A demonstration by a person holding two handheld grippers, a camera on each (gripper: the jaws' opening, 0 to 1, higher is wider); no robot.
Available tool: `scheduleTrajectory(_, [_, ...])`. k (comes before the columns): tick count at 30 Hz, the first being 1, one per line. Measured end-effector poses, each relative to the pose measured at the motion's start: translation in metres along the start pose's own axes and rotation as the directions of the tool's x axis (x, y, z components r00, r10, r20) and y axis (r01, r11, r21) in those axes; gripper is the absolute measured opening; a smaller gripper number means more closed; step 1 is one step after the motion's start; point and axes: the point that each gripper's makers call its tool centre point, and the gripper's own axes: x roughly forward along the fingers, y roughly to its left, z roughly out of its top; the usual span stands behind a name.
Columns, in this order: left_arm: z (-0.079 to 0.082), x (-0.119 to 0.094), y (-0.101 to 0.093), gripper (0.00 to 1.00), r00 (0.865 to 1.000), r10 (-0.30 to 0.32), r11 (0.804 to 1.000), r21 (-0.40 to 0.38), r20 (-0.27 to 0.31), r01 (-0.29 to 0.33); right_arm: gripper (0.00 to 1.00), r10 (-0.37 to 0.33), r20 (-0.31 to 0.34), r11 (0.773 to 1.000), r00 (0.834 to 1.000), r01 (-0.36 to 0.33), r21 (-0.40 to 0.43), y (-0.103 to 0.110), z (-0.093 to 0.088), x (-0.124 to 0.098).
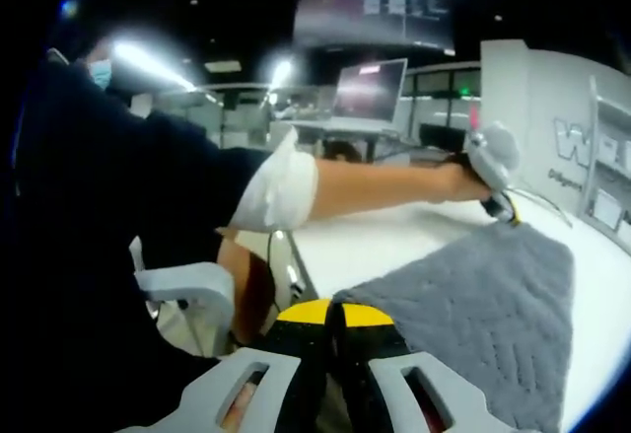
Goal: Open the folded towel by lifting each exposed corner and separating the folded layers until the towel lies flat within the target outline without major curled edges
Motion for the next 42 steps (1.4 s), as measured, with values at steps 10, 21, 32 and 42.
scheduleTrajectory(10, [0.004, 0.004, -0.002, 0.02, 1.000, -0.011, 1.000, -0.026, 0.018, 0.012, 0.00, -0.022, 0.019, 1.000, 1.000, 0.022, -0.002, -0.001, 0.002, 0.004])
scheduleTrajectory(21, [0.010, 0.008, -0.008, 0.02, 0.999, -0.011, 1.000, -0.006, 0.046, 0.011, 0.00, -0.032, 0.038, 0.999, 0.999, 0.032, -0.002, 0.000, 0.003, 0.010])
scheduleTrajectory(32, [0.013, 0.009, -0.012, 0.03, 0.999, -0.022, 1.000, 0.005, 0.046, 0.021, 0.00, -0.035, 0.030, 0.999, 0.999, 0.035, -0.017, 0.000, 0.004, 0.016])
scheduleTrajectory(42, [0.017, 0.010, -0.016, 0.03, 0.998, -0.030, 1.000, 0.004, 0.061, 0.030, 0.00, -0.031, 0.033, 0.999, 0.999, 0.032, -0.014, 0.000, 0.004, 0.020])
